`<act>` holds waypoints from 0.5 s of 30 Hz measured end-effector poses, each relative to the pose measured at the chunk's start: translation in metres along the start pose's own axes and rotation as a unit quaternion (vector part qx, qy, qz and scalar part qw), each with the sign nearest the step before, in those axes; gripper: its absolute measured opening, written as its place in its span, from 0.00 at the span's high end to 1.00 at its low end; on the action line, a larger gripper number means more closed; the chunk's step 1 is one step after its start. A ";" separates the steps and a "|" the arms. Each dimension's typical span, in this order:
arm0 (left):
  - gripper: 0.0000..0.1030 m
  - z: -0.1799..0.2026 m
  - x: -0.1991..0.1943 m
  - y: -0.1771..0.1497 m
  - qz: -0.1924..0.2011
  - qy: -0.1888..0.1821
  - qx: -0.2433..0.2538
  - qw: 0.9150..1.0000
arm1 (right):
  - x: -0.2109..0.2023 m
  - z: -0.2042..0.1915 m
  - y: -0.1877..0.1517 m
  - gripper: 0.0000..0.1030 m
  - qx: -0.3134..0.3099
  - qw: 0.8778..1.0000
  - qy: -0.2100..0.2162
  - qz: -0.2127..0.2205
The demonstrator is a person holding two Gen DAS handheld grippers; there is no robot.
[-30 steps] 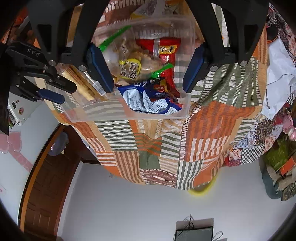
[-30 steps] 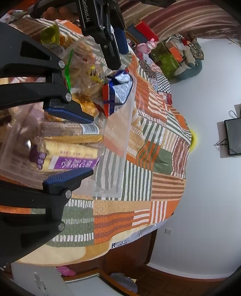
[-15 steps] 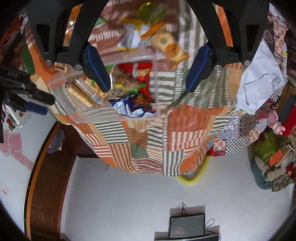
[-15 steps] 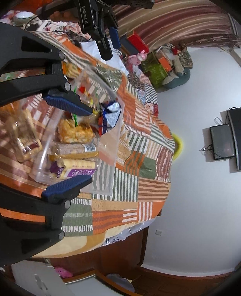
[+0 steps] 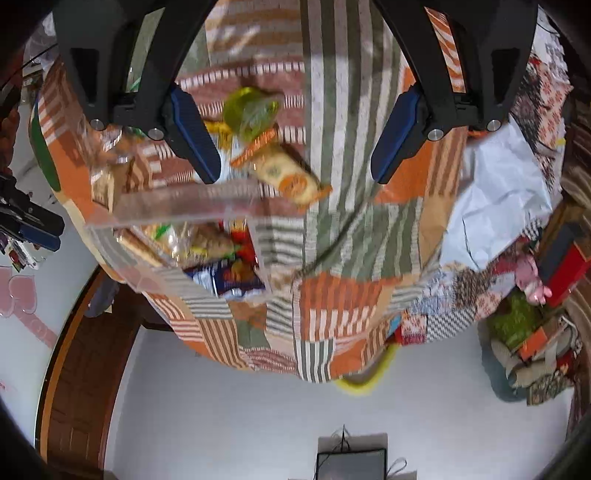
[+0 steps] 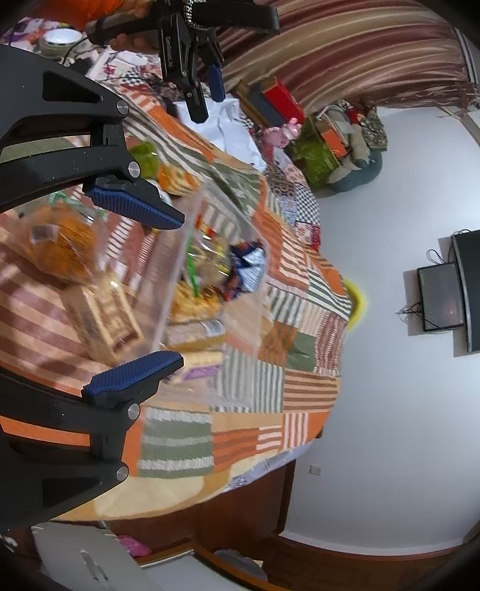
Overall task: Organize snacks
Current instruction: 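Grasp the green jelly cup with left tool while right tool grasps the orange chip bag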
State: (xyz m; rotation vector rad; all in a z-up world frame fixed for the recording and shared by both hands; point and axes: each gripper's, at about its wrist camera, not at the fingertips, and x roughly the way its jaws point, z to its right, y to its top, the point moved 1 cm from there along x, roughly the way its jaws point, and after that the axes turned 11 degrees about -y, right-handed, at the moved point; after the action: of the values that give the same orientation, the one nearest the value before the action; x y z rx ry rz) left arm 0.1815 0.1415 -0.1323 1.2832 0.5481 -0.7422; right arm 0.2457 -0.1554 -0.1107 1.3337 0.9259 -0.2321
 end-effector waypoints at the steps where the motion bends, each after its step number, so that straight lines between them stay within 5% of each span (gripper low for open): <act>1: 0.19 -0.001 0.003 -0.006 -0.007 -0.005 -0.001 1.000 | 0.002 -0.003 -0.004 0.37 -0.001 1.000 0.001 -0.005; 15: 0.19 0.013 0.048 -0.056 -0.039 -0.046 -0.029 0.998 | 0.022 -0.021 -0.059 0.37 0.037 0.994 0.052 -0.091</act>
State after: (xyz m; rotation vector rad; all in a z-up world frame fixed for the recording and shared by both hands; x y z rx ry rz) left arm 0.1697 0.1133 -0.2006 1.1729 0.5447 -0.8408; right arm 0.2130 -0.1448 -0.1680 1.3400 1.1384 -0.3430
